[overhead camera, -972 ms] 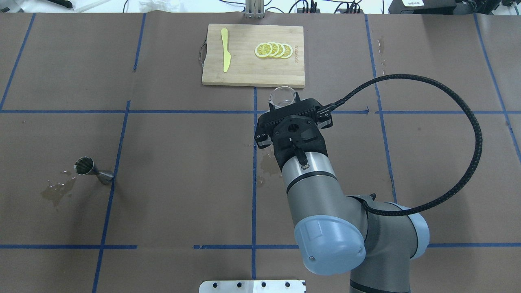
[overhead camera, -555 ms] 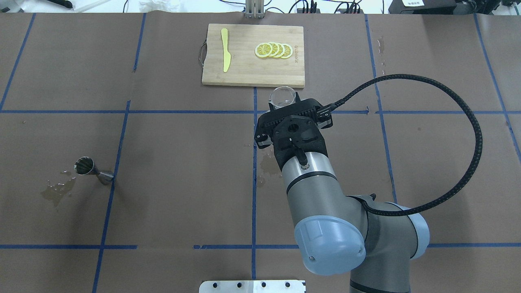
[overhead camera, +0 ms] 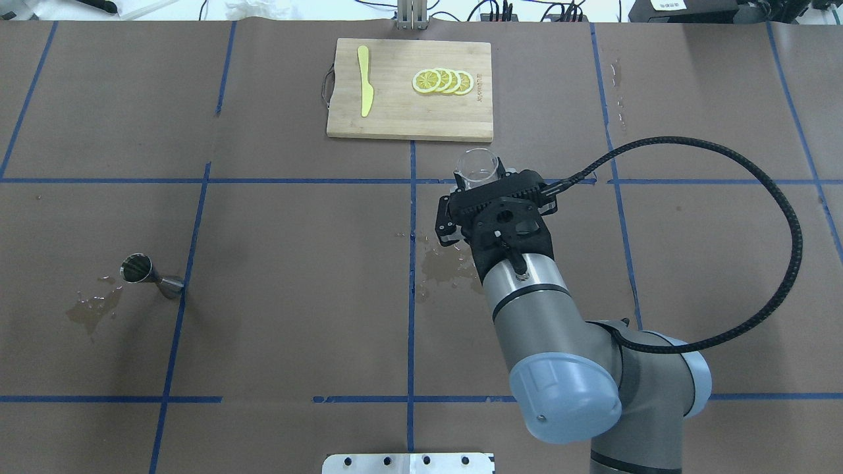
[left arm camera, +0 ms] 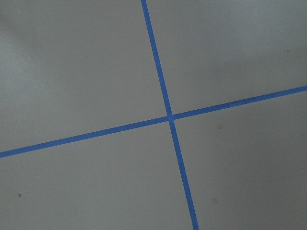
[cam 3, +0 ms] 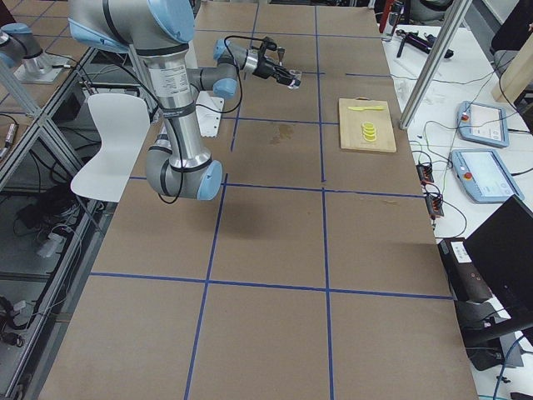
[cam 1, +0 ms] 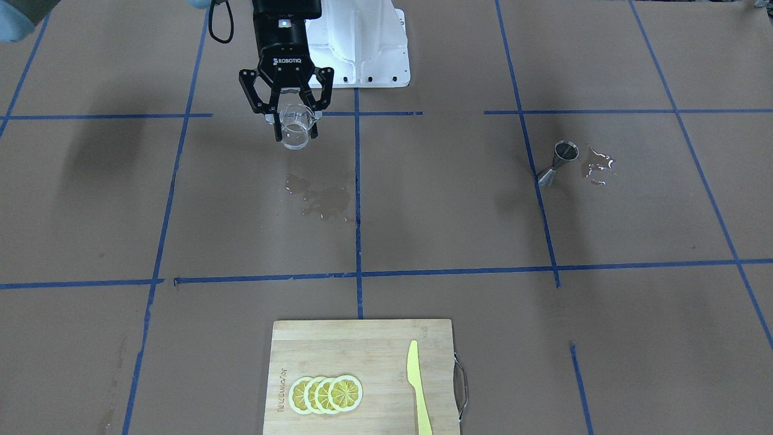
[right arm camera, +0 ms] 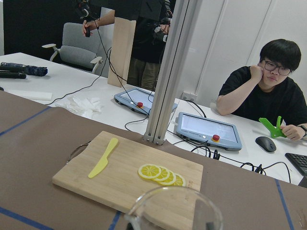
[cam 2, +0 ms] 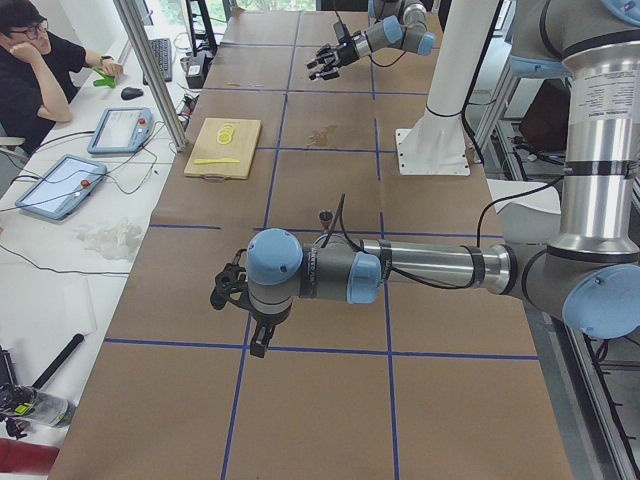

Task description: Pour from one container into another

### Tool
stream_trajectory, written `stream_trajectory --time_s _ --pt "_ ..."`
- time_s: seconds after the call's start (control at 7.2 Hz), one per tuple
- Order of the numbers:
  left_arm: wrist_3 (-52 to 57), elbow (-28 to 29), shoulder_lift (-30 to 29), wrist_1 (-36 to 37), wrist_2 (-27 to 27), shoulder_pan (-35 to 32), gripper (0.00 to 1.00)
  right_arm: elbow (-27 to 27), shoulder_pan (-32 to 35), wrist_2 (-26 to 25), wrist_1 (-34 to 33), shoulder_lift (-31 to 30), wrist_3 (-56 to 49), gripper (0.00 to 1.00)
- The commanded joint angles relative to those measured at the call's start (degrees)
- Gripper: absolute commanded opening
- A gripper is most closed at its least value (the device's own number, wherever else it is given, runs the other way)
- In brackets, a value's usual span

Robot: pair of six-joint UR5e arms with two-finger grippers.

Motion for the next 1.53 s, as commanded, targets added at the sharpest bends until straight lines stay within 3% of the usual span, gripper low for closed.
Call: stream_trajectory --time_s 0.0,0.56,1.11,1.39 --pt "0.0 0.0 0.1 -1.0 0.0 0.0 1.0 -0.7 0.0 -0.4 7.8 -7.3 0.4 0.0" --pt "0.0 0.1 0.1 -1.3 -0.1 0.1 1.0 -4.1 0.1 -1.7 17.9 -18.8 8.6 0.0" --pt "0.0 0.1 0.1 -2.0 -0.1 0.1 1.0 -22.0 0.1 -3.9 40.4 -21.3 8.9 0.0" --pt "0.0 0.1 0.1 -2.0 -0.1 0.1 1.0 -24.6 0.2 -3.9 46.3 -25.2 8.9 0.0"
